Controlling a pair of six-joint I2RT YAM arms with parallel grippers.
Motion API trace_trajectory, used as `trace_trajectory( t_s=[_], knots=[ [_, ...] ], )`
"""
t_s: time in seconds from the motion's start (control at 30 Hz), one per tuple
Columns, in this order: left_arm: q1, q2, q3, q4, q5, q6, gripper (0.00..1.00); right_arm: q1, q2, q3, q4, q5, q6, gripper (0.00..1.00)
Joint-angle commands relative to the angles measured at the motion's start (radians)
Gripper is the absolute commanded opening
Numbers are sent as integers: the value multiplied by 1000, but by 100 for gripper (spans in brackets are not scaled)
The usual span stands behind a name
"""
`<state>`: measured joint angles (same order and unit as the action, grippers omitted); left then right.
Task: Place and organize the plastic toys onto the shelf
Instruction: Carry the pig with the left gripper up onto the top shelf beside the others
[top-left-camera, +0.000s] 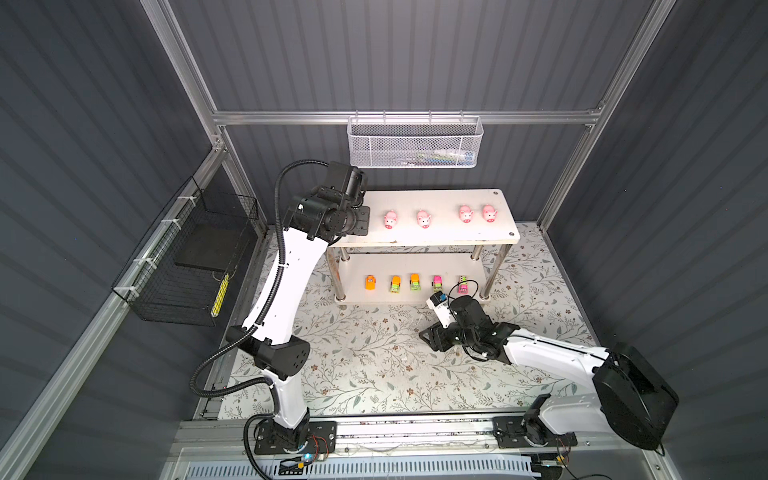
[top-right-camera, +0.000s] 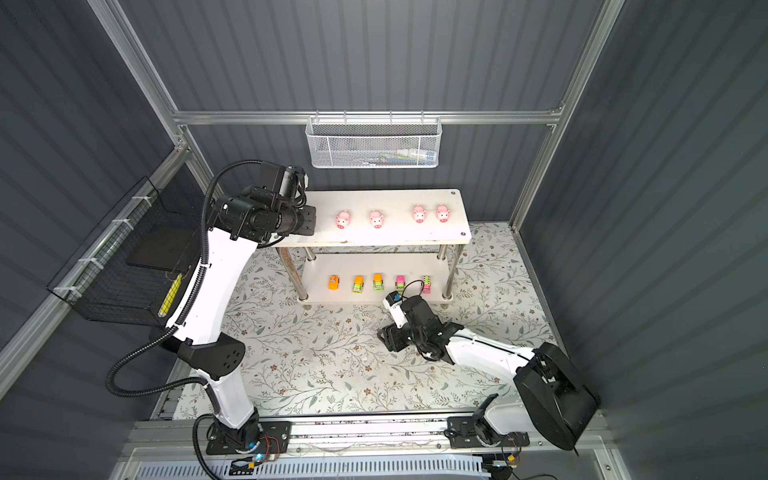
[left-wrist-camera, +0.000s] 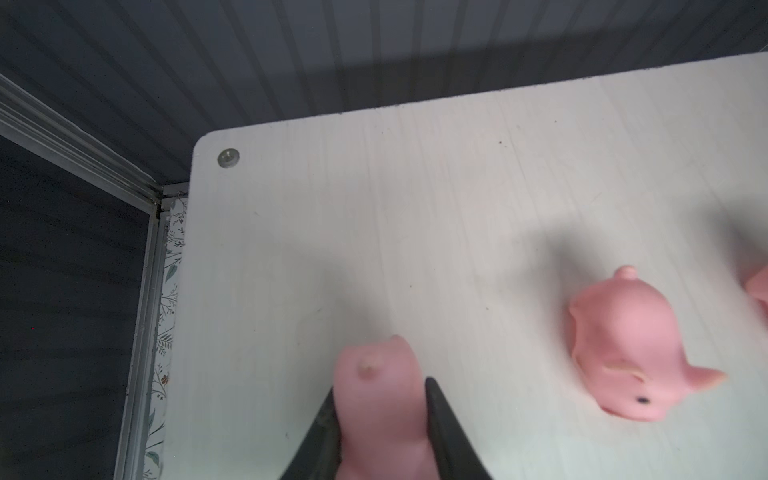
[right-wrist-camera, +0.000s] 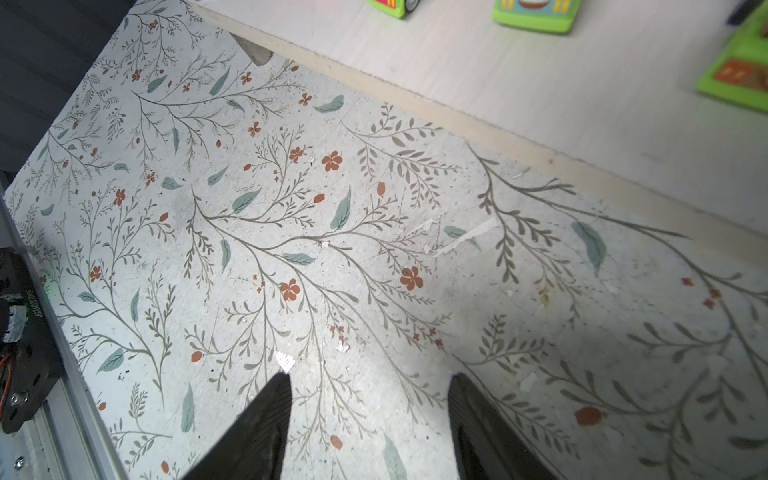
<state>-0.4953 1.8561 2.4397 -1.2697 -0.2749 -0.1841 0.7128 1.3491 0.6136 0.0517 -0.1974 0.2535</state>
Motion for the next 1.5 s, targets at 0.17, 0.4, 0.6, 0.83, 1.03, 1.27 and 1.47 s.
trace_trajectory(
  t_s=[0.17, 0.4, 0.6, 0.83, 1.03, 1.27, 1.47],
  knots=[
    [32, 3, -2, 44, 51, 32, 32, -6, 12, 24, -7, 18, -3, 62],
    [45, 11, -39, 58, 78, 32, 33, -6, 18, 25, -7, 14, 0, 62],
    [51, 15, -57, 65, 88, 29, 35, -6, 21, 25, -5, 10, 3, 62],
    [58, 20, -65, 69, 93, 24, 40, -6, 30, 28, -3, 4, 4, 62],
    [62, 19, -35, 70, 92, 21, 45, -6, 35, 32, -1, 2, 3, 62],
    [64, -5, 11, 74, 88, 22, 58, -6, 45, 36, 2, 0, 6, 62],
    [66, -51, 38, 93, 81, 29, 69, -6, 27, 36, 2, 10, 9, 62]
  ],
)
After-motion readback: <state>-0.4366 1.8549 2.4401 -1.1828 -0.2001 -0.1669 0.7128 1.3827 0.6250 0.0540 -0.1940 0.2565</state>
